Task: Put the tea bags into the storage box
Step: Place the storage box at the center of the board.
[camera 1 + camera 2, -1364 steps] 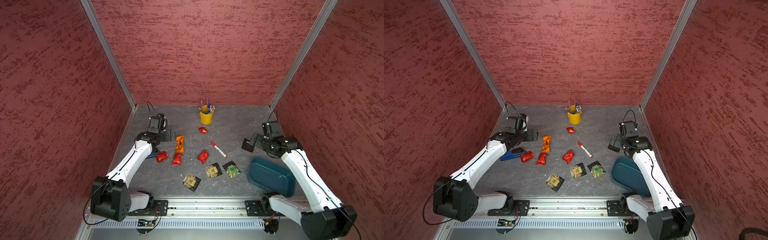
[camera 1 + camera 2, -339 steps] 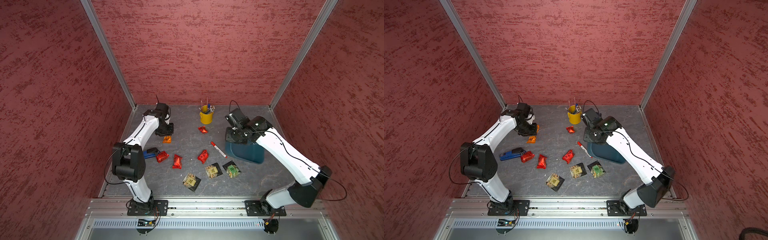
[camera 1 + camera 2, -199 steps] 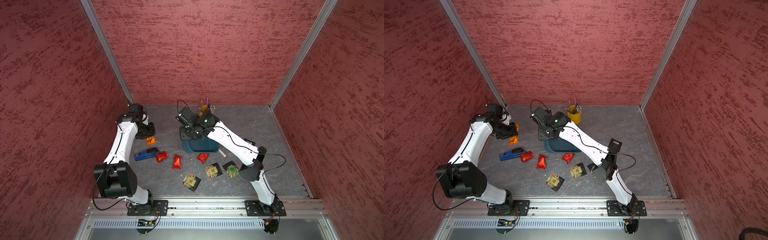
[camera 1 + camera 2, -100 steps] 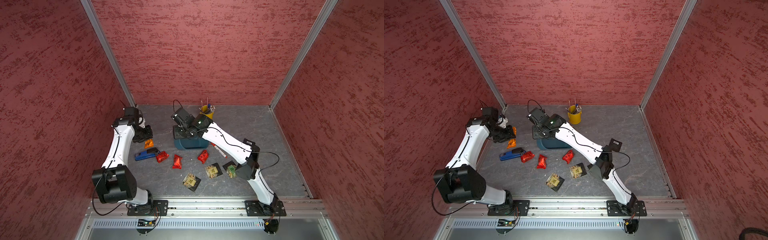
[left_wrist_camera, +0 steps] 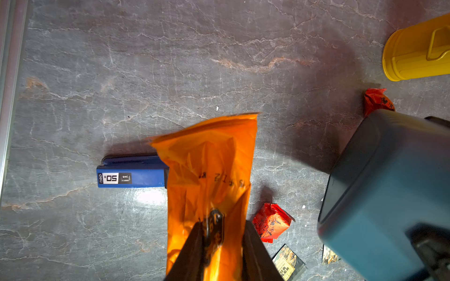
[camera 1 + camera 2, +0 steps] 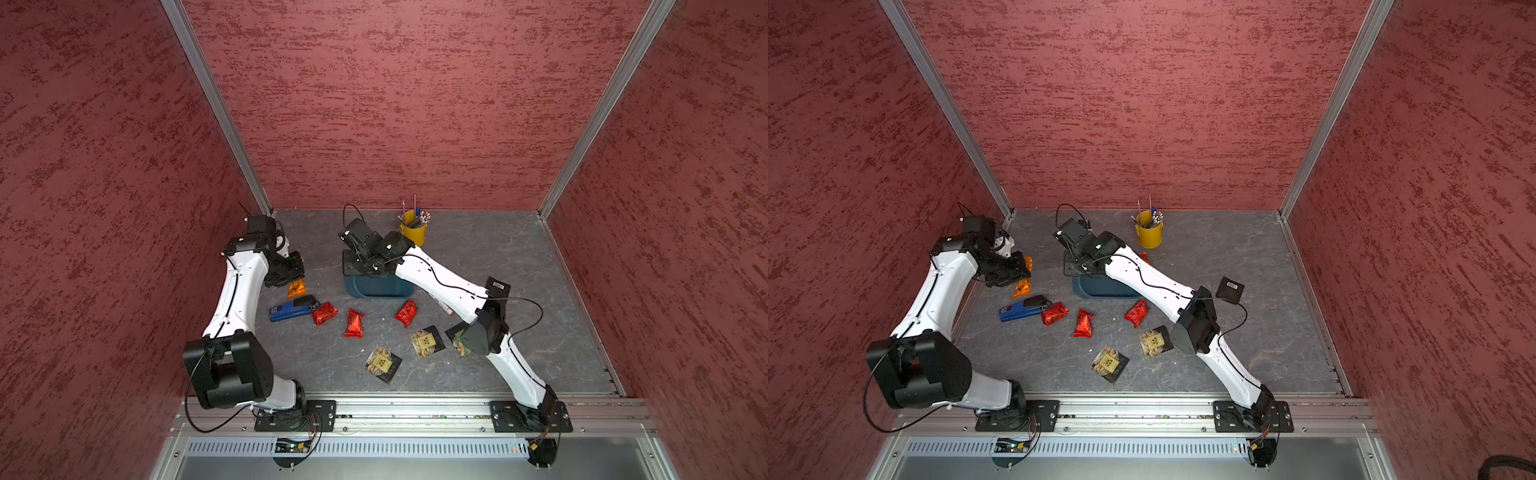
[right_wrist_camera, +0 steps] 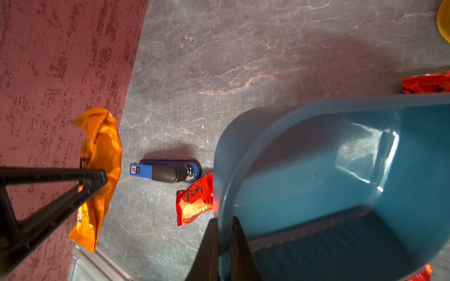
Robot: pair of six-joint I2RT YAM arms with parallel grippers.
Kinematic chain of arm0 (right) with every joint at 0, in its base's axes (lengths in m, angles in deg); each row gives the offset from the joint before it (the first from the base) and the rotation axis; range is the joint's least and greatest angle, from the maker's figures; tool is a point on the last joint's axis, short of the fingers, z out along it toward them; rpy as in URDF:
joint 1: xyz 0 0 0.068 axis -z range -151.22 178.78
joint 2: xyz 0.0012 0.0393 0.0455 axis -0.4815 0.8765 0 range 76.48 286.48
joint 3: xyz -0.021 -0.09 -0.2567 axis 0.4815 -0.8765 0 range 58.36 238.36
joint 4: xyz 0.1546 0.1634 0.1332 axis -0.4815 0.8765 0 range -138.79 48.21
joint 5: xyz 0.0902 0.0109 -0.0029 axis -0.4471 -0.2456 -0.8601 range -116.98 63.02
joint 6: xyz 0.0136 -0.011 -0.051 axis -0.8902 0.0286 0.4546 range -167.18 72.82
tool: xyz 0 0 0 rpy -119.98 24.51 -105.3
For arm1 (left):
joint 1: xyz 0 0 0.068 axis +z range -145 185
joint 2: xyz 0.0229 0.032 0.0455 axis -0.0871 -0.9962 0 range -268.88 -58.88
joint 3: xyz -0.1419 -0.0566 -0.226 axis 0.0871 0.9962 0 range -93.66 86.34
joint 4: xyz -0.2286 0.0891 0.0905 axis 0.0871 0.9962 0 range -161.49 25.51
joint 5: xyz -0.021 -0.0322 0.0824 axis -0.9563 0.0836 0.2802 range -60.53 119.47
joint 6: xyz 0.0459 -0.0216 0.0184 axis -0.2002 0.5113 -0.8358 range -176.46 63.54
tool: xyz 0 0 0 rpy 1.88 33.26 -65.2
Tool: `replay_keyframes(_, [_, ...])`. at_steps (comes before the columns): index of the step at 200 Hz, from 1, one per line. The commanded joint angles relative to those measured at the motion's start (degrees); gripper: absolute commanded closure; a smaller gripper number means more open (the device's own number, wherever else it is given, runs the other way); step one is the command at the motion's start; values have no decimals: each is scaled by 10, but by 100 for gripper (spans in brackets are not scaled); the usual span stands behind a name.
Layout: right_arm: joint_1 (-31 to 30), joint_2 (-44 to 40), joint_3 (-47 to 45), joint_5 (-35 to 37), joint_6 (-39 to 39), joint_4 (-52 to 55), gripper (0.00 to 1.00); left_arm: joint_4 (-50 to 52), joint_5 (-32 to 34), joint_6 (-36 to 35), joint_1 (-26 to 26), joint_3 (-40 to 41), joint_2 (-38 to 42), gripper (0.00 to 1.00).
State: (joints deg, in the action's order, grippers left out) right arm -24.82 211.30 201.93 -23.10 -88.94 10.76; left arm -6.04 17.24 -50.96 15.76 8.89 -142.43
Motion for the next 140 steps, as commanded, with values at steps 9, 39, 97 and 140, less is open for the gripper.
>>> replay_keyframes(9, [14, 21, 10, 0, -25, -54, 90, -10, -10, -7, 6, 7, 11, 71])
replay_keyframes(39, [18, 42, 12, -22, -42, -88, 86, -8, -9, -9, 6, 7, 11, 70])
replay_keyframes(97, [22, 55, 10, -27, -41, -85, 80, -10, -9, -7, 6, 6, 9, 70])
replay_keyframes(140, [22, 38, 10, -20, -35, -82, 74, -9, -28, -2, -5, -1, 12, 70])
